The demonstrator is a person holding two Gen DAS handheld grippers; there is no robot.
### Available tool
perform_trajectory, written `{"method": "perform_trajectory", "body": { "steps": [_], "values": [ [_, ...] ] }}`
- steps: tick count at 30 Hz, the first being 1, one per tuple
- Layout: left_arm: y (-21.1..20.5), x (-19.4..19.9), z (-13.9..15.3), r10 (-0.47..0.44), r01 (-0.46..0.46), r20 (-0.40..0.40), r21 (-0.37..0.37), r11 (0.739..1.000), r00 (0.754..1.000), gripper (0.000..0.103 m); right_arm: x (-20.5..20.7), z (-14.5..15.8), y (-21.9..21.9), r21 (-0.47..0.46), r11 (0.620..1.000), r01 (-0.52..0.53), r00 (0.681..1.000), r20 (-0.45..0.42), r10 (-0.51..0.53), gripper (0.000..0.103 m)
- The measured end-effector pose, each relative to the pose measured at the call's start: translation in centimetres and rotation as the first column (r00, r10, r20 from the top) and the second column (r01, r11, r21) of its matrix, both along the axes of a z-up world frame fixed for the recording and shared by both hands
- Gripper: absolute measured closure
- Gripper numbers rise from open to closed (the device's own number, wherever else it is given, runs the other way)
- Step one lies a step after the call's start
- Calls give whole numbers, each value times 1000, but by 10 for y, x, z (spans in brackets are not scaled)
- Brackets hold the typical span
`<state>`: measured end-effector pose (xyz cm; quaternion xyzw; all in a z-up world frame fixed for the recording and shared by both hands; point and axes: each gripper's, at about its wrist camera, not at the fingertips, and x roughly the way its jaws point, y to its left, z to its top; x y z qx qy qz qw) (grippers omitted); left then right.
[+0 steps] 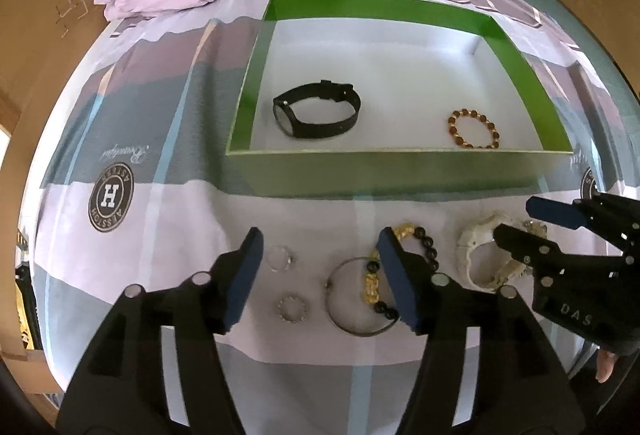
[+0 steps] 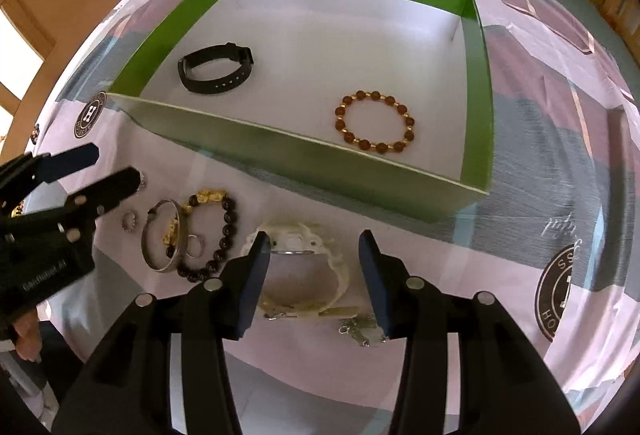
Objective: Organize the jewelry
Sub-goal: 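Move both tools back over the remaining jewelry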
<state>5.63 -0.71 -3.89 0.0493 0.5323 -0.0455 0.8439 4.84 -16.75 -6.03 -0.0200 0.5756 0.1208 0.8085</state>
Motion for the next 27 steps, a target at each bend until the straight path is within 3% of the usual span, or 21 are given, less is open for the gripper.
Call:
{"method": "perform_trajectory", "body": {
  "steps": [6, 17, 27],
  "values": [
    [-1, -8, -10, -16, 15, -42, -4, 1000, 999, 40, 0, 1, -13, -24, 999, 44, 999, -10, -45, 57],
    [-3, -24, -31, 16, -19, -94, -25, 1000, 995, 38, -12, -13, -9, -110, 994, -6, 1000, 1, 6, 57],
    [-14, -28, -43, 3, 3, -96, 57, 998, 995, 35, -4, -24, 3, -105, 994, 5, 1000, 7, -5, 57]
  ]
}}
